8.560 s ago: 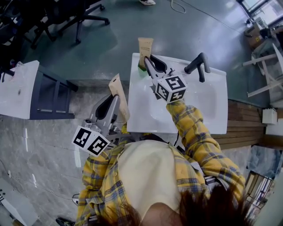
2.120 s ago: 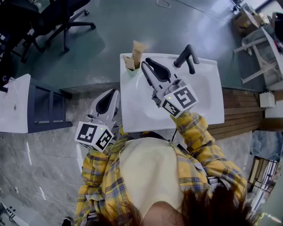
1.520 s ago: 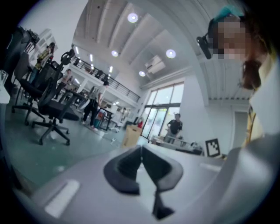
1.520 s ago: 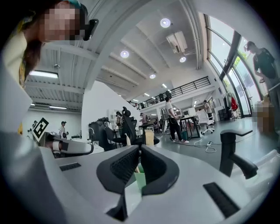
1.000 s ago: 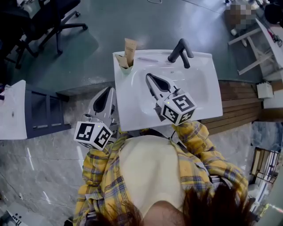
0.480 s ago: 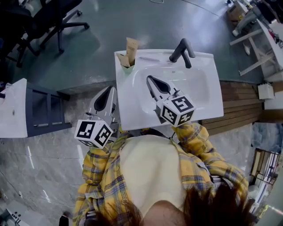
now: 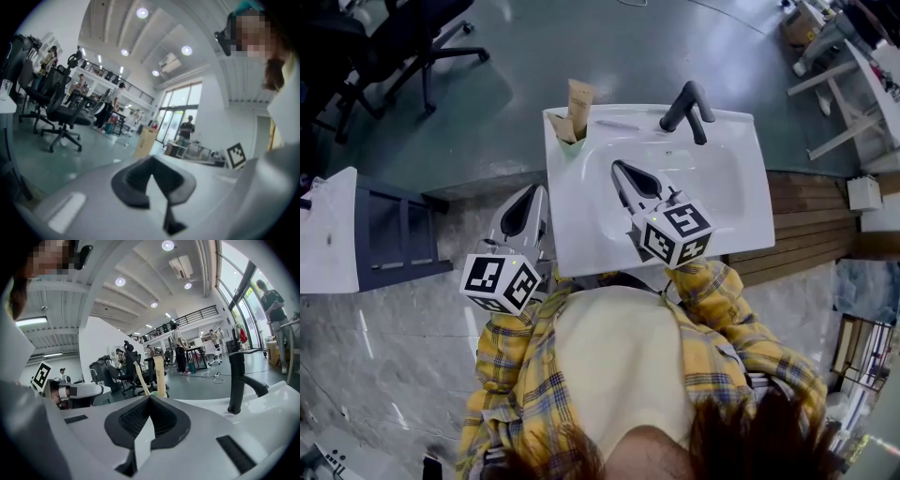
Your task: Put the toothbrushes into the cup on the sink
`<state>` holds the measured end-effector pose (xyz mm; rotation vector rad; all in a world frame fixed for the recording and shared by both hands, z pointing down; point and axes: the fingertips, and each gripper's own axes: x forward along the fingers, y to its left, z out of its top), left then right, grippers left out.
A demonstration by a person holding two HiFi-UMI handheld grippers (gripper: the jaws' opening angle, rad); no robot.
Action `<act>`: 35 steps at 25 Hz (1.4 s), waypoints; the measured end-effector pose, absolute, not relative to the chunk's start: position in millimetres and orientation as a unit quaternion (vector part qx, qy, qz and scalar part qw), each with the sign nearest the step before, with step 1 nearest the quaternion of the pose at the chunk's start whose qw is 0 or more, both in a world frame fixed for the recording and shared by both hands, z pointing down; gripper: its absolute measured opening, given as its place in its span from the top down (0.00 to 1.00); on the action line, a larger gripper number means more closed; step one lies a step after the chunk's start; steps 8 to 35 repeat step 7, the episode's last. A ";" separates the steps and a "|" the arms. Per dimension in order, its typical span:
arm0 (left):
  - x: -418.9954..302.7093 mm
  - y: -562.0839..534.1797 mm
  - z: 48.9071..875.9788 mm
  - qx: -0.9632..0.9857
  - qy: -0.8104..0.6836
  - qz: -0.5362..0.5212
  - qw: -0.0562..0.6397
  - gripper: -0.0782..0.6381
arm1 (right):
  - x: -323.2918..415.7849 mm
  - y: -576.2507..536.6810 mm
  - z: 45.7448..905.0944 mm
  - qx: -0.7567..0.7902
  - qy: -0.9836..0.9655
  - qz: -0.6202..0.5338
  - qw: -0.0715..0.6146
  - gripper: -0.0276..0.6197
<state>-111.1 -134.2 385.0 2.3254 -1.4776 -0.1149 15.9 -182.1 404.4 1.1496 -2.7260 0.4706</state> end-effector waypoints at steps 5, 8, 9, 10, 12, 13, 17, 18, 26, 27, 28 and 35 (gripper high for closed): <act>-111.1 -135.1 385.3 0.828 -0.526 -0.034 0.190 0.88 | 13.8 -181.4 403.5 0.381 -0.908 0.155 0.077 0.94; -111.1 -135.6 385.2 0.828 -0.527 -0.034 0.191 0.88 | 12.7 -181.5 403.3 0.379 -0.909 0.153 0.078 0.94; -111.1 -135.6 385.2 0.828 -0.527 -0.034 0.191 0.88 | 12.7 -181.5 403.3 0.379 -0.909 0.153 0.078 0.94; -111.1 -135.6 385.2 0.828 -0.527 -0.034 0.191 0.88 | 12.7 -181.5 403.3 0.379 -0.909 0.153 0.078 0.94; -111.1 -135.6 385.2 0.828 -0.527 -0.034 0.191 0.88 | 12.7 -181.5 403.3 0.379 -0.909 0.153 0.078 0.94; -111.1 -135.6 385.2 0.828 -0.527 -0.034 0.191 0.88 | 12.7 -181.5 403.3 0.379 -0.909 0.153 0.078 0.94; -111.1 -135.6 385.2 0.828 -0.527 -0.034 0.191 0.88 | 12.7 -181.5 403.3 0.379 -0.909 0.153 0.078 0.94; -111.1 -135.6 385.2 0.828 -0.527 -0.034 0.191 0.88 | 12.7 -181.5 403.3 0.379 -0.909 0.153 0.078 0.94; -111.1 -135.6 385.2 0.828 -0.527 -0.034 0.191 0.88 | 12.7 -181.5 403.3 0.379 -0.909 0.153 0.078 0.94; -111.1 -135.6 385.2 0.828 -0.527 -0.034 0.191 0.88 | 12.7 -181.5 403.3 0.379 -0.909 0.153 0.078 0.94; -111.1 -135.6 385.2 0.828 -0.527 -0.034 0.191 0.88 | 12.7 -181.5 403.3 0.379 -0.909 0.153 0.078 0.94; -111.1 -135.6 385.2 0.828 -0.527 -0.034 0.191 0.88 | 12.7 -181.5 403.3 0.379 -0.909 0.153 0.078 0.94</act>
